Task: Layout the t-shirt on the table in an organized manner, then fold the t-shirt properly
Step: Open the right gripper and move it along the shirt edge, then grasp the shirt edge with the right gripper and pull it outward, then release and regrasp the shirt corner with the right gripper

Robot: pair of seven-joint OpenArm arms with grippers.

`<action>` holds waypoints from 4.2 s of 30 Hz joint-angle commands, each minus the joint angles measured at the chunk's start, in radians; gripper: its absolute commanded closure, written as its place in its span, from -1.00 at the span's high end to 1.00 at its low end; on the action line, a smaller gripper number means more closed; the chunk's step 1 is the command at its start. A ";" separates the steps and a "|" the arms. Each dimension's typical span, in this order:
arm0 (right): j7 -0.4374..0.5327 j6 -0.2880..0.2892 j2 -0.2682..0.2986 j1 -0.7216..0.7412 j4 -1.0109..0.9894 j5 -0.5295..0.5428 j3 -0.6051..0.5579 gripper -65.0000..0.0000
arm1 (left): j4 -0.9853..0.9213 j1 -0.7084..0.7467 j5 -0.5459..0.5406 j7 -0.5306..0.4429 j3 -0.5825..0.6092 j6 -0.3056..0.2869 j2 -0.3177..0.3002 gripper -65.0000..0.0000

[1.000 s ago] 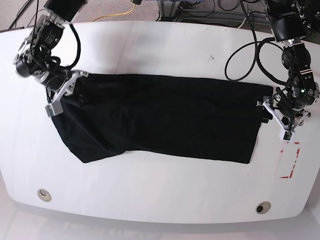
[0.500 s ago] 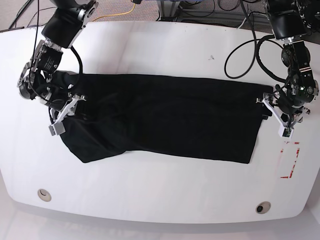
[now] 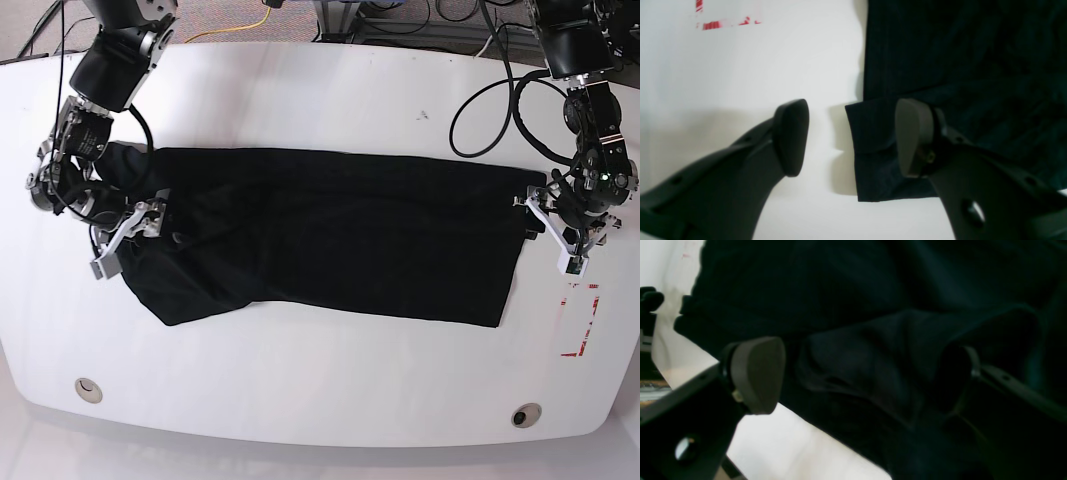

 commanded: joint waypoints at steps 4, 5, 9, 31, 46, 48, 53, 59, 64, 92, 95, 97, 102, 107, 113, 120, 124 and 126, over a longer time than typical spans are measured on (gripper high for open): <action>0.017 -0.007 0.113 -0.016 0.043 0.022 0.005 1.00 | 0.020 -0.018 -0.005 -0.020 -0.003 -0.001 -0.014 0.18; 0.019 -0.007 0.134 -0.028 0.052 0.022 0.005 1.00 | 0.020 -0.018 -0.005 -0.020 -0.003 -0.001 -0.014 0.18; 0.040 -0.007 0.211 -0.088 0.100 0.019 0.005 1.00 | 0.020 -0.018 -0.007 -0.020 -0.001 -0.001 -0.012 0.18; 0.279 0.040 0.288 -0.264 0.147 0.027 -0.087 1.00 | 0.020 -0.018 -0.007 -0.022 -0.001 -0.001 -0.012 0.18; 0.279 0.040 0.204 -0.220 0.146 -0.001 -0.111 -0.06 | 0.020 -0.018 -0.005 -0.022 -0.001 -0.001 -0.012 0.18; 0.281 0.039 0.202 -0.215 0.143 -0.027 -0.128 -0.04 | 0.020 -0.018 -0.005 -0.022 -0.001 -0.001 -0.012 0.18; 0.282 0.021 0.184 -0.188 0.141 -0.088 -0.156 0.45 | 0.020 -0.018 -0.005 -0.022 -0.001 -0.001 -0.012 0.18; 0.284 0.028 0.161 -0.185 0.141 -0.141 -0.157 0.66 | 0.020 -0.018 -0.005 -0.022 -0.001 -0.001 -0.012 0.18; 0.284 0.030 0.125 -0.152 0.137 -0.171 -0.160 0.66 | 0.018 -0.018 -0.005 -0.022 -0.001 -0.001 -0.012 0.18; 0.230 0.030 0.065 -0.077 0.045 -0.197 -0.165 -0.80 | 0.015 -0.018 -0.005 -0.022 -0.001 -0.001 -0.012 0.18; 0.203 0.031 0.061 -0.063 0.049 -0.197 -0.165 -0.80 | 0.015 -0.018 -0.005 -0.022 -0.001 -0.001 -0.012 0.18; 0.190 0.031 0.047 -0.056 0.049 -0.196 -0.165 -0.80 | 0.015 -0.018 -0.005 -0.022 -0.001 -0.001 -0.012 0.18; 0.154 0.031 0.029 -0.005 0.049 -0.196 -0.164 -0.80 | 0.015 -0.018 -0.005 -0.022 -0.001 -0.001 -0.012 0.18; 0.150 0.031 -0.002 0.044 0.043 -0.197 -0.164 -0.80 | 0.015 -0.018 -0.005 -0.022 -0.001 -0.001 -0.014 0.18; 0.152 0.025 -0.017 0.116 0.005 -0.204 -0.164 -0.80 | 0.015 -0.018 -0.005 -0.022 -0.001 -0.001 -0.015 0.18; 0.169 0.025 -0.034 0.197 -0.132 -0.205 -0.164 -0.72 | 0.014 -0.018 -0.005 -0.022 -0.001 -0.001 -0.017 0.18; 0.213 0.022 -0.034 0.243 -0.205 -0.207 -0.164 -0.25 | 0.014 -0.018 -0.005 -0.022 -0.001 -0.001 -0.017 0.18; 0.233 0.022 -0.034 0.268 -0.242 -0.207 -0.164 0.09 | 0.014 -0.018 -0.005 -0.022 -0.001 -0.001 -0.017 0.18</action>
